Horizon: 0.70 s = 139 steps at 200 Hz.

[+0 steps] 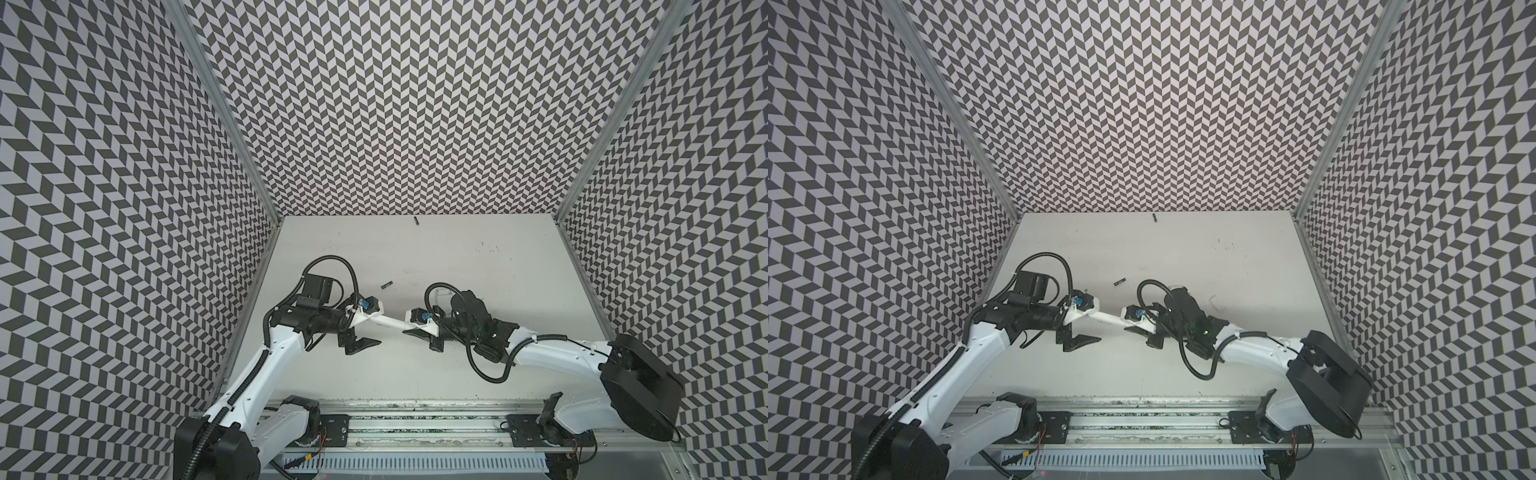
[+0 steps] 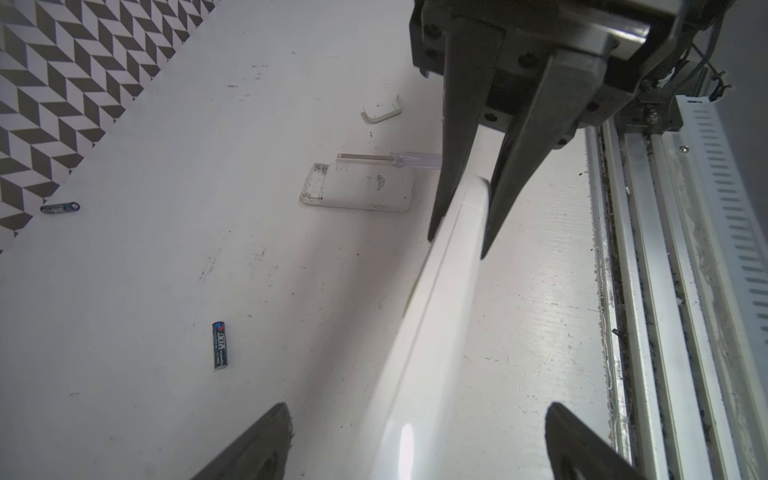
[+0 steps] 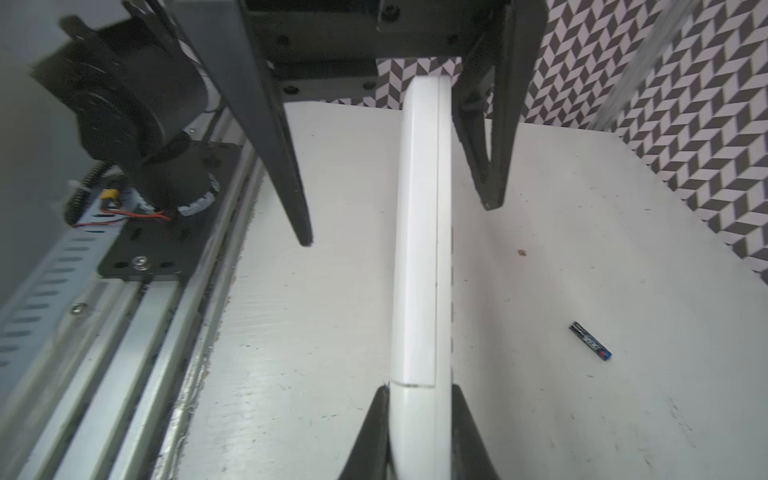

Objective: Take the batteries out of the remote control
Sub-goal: 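Lift the button remote with the left gripper toward the right gripper, which grasps its end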

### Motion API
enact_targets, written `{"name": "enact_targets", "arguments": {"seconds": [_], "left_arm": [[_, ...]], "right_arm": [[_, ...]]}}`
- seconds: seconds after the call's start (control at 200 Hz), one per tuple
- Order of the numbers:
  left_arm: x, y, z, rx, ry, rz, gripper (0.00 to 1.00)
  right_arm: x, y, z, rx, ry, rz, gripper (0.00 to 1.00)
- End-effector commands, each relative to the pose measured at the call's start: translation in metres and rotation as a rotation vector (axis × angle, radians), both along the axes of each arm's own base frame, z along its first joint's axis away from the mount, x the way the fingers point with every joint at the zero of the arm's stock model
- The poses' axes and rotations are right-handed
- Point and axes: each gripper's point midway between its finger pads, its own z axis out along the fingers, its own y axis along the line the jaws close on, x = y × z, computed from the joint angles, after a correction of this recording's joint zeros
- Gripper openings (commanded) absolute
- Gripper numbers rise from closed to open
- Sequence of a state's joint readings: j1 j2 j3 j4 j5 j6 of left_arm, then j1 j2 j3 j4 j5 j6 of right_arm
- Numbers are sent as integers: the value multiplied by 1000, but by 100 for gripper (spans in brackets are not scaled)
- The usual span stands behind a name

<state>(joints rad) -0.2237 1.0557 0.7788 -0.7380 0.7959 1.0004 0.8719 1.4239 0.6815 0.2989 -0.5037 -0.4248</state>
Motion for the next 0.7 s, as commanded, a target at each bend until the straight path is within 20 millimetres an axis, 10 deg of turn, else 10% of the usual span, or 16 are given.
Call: {"name": "enact_targets", "arguments": {"seconds": [0.0,0.536,0.691], "left_arm": [[-10,-6,12,-64,24,-58,89],[-13,-11,7,-114,69,-66,1],[-13,-12,7,-134,64,-59,0]], "right_arm": [[-18,13,8,41,85,128,0],[-11,11,25,151,130,133,0],[-6,10,30,192,133,96,2]]}}
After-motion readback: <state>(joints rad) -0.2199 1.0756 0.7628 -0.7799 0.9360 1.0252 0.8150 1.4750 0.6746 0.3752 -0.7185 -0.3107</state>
